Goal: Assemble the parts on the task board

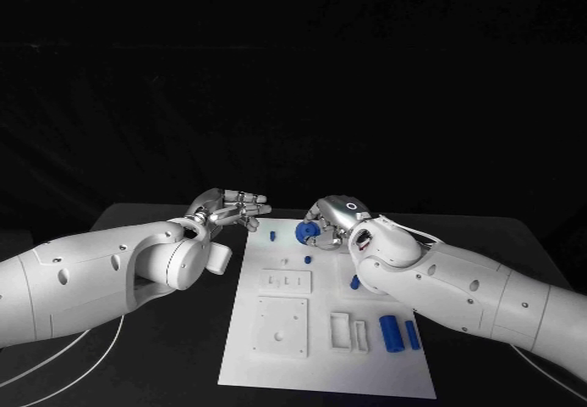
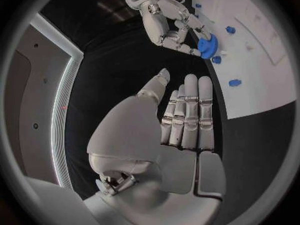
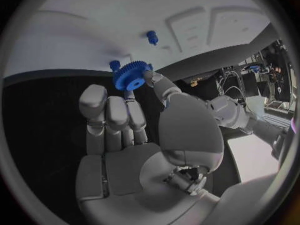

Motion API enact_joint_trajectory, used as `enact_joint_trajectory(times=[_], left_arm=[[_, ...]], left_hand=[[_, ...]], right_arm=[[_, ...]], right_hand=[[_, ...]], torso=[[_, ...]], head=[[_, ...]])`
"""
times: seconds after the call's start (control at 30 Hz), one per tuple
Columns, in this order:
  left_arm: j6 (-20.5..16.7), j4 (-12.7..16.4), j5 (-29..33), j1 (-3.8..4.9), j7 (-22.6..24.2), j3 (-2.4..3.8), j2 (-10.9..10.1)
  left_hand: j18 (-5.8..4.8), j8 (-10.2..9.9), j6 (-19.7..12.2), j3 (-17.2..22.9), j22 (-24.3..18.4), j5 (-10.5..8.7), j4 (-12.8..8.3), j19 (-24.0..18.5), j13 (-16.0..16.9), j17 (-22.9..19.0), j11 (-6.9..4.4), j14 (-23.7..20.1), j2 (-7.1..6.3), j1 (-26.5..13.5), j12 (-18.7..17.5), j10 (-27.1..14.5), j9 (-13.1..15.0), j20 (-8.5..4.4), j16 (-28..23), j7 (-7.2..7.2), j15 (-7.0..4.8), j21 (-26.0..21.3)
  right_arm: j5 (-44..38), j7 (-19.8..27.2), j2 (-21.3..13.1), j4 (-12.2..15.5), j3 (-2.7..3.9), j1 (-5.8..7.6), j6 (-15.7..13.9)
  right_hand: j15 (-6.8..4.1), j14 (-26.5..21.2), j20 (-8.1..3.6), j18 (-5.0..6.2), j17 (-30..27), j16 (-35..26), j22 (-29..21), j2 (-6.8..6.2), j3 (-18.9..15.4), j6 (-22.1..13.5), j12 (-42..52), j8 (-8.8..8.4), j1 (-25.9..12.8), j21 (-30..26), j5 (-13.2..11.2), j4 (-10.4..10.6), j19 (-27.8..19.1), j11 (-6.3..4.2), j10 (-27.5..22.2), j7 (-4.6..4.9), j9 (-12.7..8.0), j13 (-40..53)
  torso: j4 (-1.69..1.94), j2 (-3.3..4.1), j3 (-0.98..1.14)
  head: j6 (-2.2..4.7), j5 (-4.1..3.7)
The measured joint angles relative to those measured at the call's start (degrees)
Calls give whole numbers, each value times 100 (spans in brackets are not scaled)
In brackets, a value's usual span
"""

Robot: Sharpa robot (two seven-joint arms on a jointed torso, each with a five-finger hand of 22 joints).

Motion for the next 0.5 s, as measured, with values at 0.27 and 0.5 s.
enact_joint_trajectory(times=[0.27,0.5], left_arm=[[0,13,0,0,0,0,24],[0,13,-1,0,1,0,29]], left_hand=[[0,0,0,0,-3,0,0,0,0,-1,0,0,0,0,0,0,0,0,0,0,0,9],[-3,0,0,0,-3,0,0,0,0,-4,0,0,0,0,0,0,0,0,0,0,0,9]], right_arm=[[-36,9,211,-235,-87,-4,0],[-52,18,278,-385,-109,-2,2]], right_hand=[[0,0,0,-1,-16,0,0,0,-32,-4,0,0,0,0,0,32,0,1,1,2,2,0],[0,0,0,-2,-25,0,0,-1,-90,-6,0,-1,0,0,0,90,0,2,2,3,2,-1]], torso=[[16,11,4],[16,12,4]], head=[[-7,9],[-19,31]])
